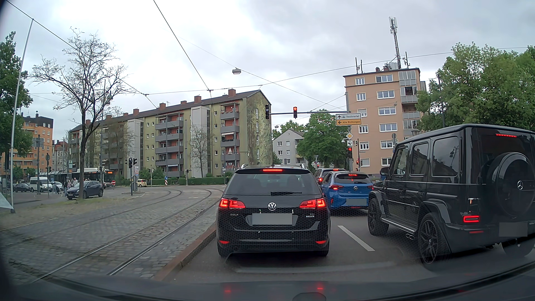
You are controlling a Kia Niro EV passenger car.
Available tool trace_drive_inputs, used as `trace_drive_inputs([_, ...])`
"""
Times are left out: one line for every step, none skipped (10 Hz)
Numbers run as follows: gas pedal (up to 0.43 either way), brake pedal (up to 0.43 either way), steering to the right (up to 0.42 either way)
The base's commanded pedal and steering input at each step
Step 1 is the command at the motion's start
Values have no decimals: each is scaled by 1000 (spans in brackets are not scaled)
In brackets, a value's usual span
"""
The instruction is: Follow the waypoints while adhering to traffic rules and regulations
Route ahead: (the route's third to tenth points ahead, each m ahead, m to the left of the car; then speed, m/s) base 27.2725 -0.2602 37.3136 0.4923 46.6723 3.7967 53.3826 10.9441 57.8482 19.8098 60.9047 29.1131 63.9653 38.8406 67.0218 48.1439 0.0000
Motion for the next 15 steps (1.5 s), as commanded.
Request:
trace_drive_inputs([0,232,-9])
trace_drive_inputs([0,232,-10])
trace_drive_inputs([0,232,-10])
trace_drive_inputs([0,232,-10])
trace_drive_inputs([0,201,-10])
trace_drive_inputs([0,122,-9])
trace_drive_inputs([0,98,-9])
trace_drive_inputs([0,98,-9])
trace_drive_inputs([0,104,-9])
trace_drive_inputs([0,116,-9])
trace_drive_inputs([0,116,-10])
trace_drive_inputs([0,110,-10])
trace_drive_inputs([0,85,-9])
trace_drive_inputs([0,67,-9])
trace_drive_inputs([0,73,-9])
